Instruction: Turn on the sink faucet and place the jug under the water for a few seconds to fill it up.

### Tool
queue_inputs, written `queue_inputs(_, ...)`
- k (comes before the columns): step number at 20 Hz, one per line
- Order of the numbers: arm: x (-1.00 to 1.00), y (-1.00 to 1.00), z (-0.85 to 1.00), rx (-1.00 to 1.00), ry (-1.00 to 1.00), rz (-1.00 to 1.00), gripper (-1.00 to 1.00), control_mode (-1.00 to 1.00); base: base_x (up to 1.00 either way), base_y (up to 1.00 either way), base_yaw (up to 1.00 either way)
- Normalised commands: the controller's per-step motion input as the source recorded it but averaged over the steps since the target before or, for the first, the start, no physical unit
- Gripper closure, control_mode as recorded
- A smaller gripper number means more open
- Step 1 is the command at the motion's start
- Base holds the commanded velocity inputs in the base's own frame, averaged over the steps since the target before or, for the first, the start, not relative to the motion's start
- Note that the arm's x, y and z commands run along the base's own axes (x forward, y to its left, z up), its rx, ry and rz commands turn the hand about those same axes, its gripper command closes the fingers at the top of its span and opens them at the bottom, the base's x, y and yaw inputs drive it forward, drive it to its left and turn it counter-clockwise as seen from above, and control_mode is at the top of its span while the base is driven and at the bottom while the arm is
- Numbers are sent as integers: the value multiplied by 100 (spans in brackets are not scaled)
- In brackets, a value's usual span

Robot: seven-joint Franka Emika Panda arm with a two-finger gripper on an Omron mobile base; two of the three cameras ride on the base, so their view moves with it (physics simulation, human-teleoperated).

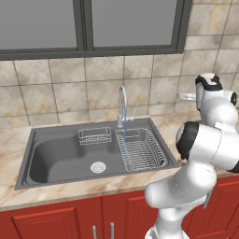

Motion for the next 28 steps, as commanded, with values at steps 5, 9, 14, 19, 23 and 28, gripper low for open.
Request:
queue_inputs(5,-100,-100,0,-15,-17,0,-100,-100,0,0,0)
queue_inputs(9,-100,-100,0,-15,-22,0,-100,-100,0,0,0)
queue_inputs(14,-99,-100,-2,-12,-16,3,-100,-100,0,0,0)
queue_inputs(19,-64,-95,-32,-9,-5,9,-100,-100,0,0,0)
queue_inputs(23,-13,-59,-64,-4,0,12,-100,-100,0,0,0)
queue_inputs(28,0,-14,-77,-1,0,19,-100,-100,0,0,0)
